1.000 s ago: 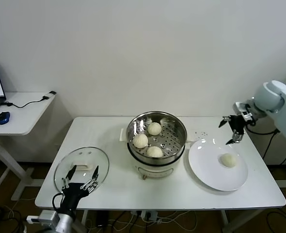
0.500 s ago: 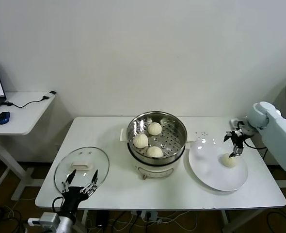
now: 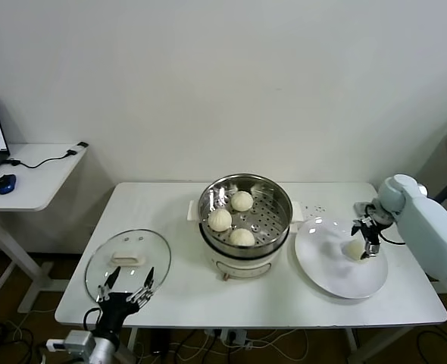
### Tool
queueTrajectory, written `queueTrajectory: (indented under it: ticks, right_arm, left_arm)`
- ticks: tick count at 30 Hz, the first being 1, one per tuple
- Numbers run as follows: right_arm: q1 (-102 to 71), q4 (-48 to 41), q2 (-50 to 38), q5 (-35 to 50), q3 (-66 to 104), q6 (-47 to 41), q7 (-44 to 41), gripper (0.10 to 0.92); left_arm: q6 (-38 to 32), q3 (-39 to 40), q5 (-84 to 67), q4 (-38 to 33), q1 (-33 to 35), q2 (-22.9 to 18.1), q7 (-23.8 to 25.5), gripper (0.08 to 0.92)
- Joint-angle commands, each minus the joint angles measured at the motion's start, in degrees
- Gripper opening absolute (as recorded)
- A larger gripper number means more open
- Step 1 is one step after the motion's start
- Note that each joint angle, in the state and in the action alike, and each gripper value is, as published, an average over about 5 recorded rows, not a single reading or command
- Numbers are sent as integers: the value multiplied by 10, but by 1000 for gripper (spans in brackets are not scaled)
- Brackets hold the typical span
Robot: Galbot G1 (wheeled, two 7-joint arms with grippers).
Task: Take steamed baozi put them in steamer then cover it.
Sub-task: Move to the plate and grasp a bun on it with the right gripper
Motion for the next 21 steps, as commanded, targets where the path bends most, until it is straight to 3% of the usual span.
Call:
queueTrajectory:
  ticks: [1,21]
  right_arm:
    - [-5,-45,22,-38,17,26,17,823]
    - [-6,-33,19,-22,19,21,24,820]
  left_arm:
    - [-2,1,6,12,0,0,-1,823]
    - [-1,3,5,11,0,-1,-2,823]
